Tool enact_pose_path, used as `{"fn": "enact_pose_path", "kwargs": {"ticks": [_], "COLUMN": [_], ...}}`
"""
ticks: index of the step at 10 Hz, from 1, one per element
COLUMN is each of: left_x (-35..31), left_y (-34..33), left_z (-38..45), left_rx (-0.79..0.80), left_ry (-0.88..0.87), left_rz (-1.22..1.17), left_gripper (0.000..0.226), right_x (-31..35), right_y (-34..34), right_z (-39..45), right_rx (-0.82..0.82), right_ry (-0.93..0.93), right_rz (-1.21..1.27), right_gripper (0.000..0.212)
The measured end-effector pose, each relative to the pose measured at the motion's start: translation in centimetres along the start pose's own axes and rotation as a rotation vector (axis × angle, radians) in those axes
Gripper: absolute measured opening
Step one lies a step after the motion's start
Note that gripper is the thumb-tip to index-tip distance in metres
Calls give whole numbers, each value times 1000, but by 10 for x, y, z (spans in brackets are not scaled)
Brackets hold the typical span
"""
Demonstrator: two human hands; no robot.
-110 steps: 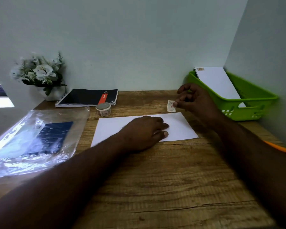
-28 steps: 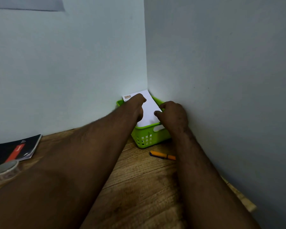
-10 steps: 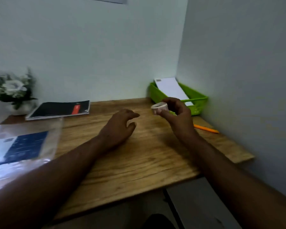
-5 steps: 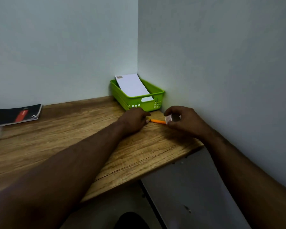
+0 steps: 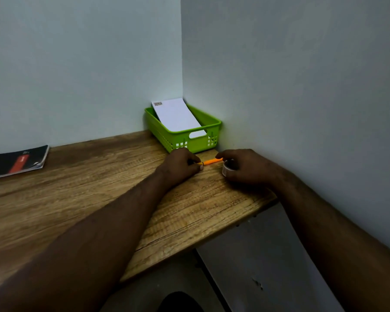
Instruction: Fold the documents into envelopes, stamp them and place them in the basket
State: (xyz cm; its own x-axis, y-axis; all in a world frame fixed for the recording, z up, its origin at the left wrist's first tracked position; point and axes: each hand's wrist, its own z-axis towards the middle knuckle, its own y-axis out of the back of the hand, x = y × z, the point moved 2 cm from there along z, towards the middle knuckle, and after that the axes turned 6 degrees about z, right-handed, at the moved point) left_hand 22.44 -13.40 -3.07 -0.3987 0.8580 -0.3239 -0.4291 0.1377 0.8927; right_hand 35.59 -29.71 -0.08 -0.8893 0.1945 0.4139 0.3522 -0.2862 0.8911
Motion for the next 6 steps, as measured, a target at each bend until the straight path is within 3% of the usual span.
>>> {"fn": "enact_pose_path", "kwargs": {"ticks": [5, 6], "left_x": [-6, -7], "left_y": [4, 3], "left_z": [-9, -14], "left_rx": [-62, -81], "left_ry": [0, 3], "left_rz": [-3, -23], "left_gripper": [46, 49], "right_x": [1, 9], "right_y": [6, 8], "right_z": [7, 8], "right_rx": [143, 78], "right_ry": [-113, -113], "right_rz": [142, 94], "right_gripper": [70, 69]}}
